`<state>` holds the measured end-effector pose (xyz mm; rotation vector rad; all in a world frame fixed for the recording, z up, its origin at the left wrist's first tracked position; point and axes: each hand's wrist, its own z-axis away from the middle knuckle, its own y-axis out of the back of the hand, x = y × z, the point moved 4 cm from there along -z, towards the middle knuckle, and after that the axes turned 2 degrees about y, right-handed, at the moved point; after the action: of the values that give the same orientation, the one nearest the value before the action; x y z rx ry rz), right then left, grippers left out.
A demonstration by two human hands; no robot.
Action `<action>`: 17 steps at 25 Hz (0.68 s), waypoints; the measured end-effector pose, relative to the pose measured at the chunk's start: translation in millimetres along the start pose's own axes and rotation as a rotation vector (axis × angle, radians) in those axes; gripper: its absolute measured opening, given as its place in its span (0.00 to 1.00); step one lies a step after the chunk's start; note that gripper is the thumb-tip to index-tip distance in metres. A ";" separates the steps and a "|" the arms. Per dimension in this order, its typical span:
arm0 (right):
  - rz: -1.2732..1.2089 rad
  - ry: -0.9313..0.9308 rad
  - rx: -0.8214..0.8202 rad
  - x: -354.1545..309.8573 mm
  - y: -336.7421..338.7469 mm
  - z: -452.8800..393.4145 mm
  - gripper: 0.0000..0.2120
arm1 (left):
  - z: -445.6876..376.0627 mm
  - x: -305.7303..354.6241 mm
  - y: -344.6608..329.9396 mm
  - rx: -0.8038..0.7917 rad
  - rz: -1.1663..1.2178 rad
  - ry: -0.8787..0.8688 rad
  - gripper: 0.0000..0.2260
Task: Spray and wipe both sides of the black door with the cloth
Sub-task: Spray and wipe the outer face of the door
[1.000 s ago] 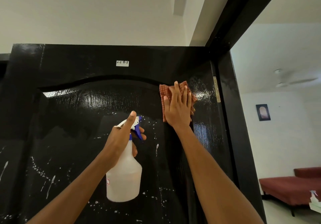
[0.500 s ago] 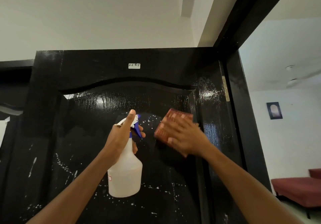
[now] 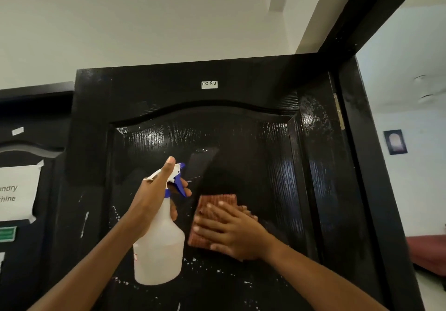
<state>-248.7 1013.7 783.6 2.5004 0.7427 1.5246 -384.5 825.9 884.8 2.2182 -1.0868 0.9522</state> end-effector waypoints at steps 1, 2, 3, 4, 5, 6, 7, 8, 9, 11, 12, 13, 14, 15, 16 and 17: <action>0.041 0.026 -0.022 2.6 -2.7 10.1 0.28 | -1.5 -2.3 8.9 -0.016 0.007 0.001 0.33; 0.052 -0.023 -0.015 17.3 -2.9 15.8 0.28 | -2.2 -4.9 17.2 -0.022 0.010 0.007 0.33; 0.030 -0.138 0.003 38.4 -0.6 18.3 0.28 | -2.9 -7.6 26.1 -0.020 0.016 0.014 0.32; 0.000 -0.303 0.021 63.6 4.6 19.1 0.28 | -3.1 -10.6 34.6 -0.015 0.024 0.019 0.32; -0.017 -0.502 0.041 89.7 10.7 20.2 0.29 | -3.5 -14.2 43.1 -0.009 0.033 0.023 0.32; -0.035 -0.733 0.093 111.1 17.6 22.5 0.29 | -2.8 -18.6 52.1 -0.006 0.035 0.030 0.32; -0.066 -0.978 0.182 124.9 24.4 26.5 0.30 | -2.2 -22.6 59.4 -0.005 0.035 0.037 0.32; -0.123 -1.215 0.287 129.4 28.2 29.5 0.31 | -1.9 -27.1 67.3 -0.006 0.037 0.044 0.33; -0.199 -1.423 0.375 124.7 28.2 28.7 0.31 | -1.8 -32.3 74.8 -0.007 0.039 0.051 0.33; -0.284 -1.635 0.426 92.1 27.7 11.5 0.32 | -1.6 -44.7 87.1 -0.002 0.043 0.067 0.32; -0.260 -1.588 0.404 64.8 22.7 2.4 0.32 | -1.6 -51.8 91.7 0.000 0.049 0.074 0.32; -0.216 -1.415 0.348 31.5 10.6 -2.8 0.32 | -1.5 -58.6 95.0 0.000 0.058 0.082 0.32; -0.162 -1.137 0.266 -7.1 -0.1 -6.3 0.32 | -1.1 -65.1 97.1 -0.005 0.066 0.091 0.32; -0.100 -0.846 0.194 -39.1 -10.1 -2.8 0.31 | -0.9 -70.6 97.8 -0.014 0.074 0.101 0.33; -0.046 -0.624 0.128 -54.5 -19.0 11.8 0.31 | 1.2 -75.8 95.4 -0.026 0.088 0.111 0.33; 0.005 -0.504 0.085 -56.3 -22.2 28.1 0.30 | 2.8 -78.3 91.0 -0.039 0.102 0.117 0.33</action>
<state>-253.1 1011.0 717.2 2.7698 0.7209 0.8094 -492.2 810.0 834.3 2.0648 -1.1640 1.0803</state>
